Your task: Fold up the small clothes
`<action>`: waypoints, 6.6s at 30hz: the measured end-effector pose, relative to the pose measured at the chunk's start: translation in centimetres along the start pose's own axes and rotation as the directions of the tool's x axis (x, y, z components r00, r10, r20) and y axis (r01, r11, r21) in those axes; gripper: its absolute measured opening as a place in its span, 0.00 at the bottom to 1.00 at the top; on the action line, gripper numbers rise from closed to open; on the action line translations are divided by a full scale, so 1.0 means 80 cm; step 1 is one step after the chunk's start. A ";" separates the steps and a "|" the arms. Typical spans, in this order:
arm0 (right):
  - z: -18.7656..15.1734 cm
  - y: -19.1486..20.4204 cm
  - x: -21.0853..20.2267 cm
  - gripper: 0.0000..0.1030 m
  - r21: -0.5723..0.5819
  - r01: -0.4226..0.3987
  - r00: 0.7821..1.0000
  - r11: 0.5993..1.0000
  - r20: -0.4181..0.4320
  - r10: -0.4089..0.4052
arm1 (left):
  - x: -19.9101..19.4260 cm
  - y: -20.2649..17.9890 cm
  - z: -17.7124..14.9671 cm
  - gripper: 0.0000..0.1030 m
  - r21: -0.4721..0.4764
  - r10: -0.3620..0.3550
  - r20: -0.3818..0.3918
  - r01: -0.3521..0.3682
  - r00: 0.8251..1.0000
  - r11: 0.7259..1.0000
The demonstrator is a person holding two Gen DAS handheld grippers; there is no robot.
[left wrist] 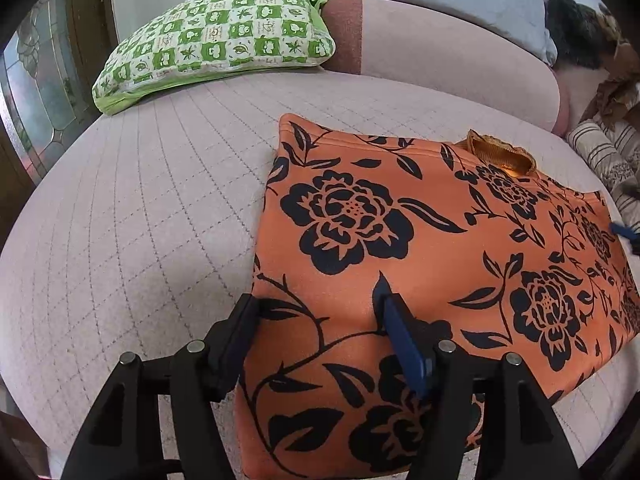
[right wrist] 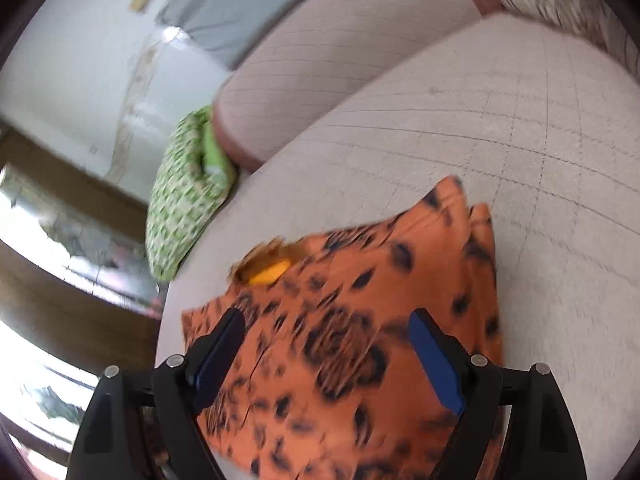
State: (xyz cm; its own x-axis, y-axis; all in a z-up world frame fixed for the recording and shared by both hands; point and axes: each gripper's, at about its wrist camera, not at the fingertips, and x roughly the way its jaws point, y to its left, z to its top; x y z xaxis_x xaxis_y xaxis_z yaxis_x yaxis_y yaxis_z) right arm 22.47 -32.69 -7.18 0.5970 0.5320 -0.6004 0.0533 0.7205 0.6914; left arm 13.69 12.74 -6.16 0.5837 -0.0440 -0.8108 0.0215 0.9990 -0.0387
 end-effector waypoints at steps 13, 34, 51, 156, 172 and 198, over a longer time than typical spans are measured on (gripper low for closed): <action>-0.015 -0.036 0.010 0.84 0.147 0.010 0.998 0.989 -0.062 -0.001 | 0.007 0.010 0.002 0.71 -0.063 -0.021 -0.020 0.019 1.000 0.998; -0.147 0.031 -0.085 0.87 0.054 -0.023 1.000 0.998 0.022 0.022 | 0.002 0.018 -0.005 0.80 -0.088 0.003 0.000 -0.003 1.000 0.996; -0.154 -0.004 -0.145 0.85 0.057 -0.092 0.990 0.994 0.114 0.085 | -0.009 -0.083 -0.031 0.81 0.087 0.015 0.000 -0.015 1.000 0.996; -0.159 -0.086 -0.121 0.85 0.255 -0.271 0.962 0.928 0.026 0.273 | -0.052 -0.231 -0.045 0.85 0.275 -0.181 0.084 0.151 0.980 0.949; -0.189 -0.047 -0.146 0.85 0.124 -0.164 0.986 0.979 0.064 0.157 | -0.075 -0.104 -0.085 0.85 0.107 -0.103 0.115 0.091 0.988 0.990; -0.199 -0.084 -0.140 0.84 0.290 -0.139 0.990 0.947 0.058 0.128 | -0.073 -0.096 -0.088 0.85 0.052 -0.054 0.105 0.048 0.993 0.997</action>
State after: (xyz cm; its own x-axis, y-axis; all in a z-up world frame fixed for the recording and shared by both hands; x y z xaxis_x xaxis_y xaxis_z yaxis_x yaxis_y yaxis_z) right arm 2.67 -36.42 -11.48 0.6446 0.5930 -0.4826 0.1997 0.4788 0.8549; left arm 4.41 5.33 -5.22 0.6638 -0.0968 -0.7416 0.0918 0.9946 -0.0477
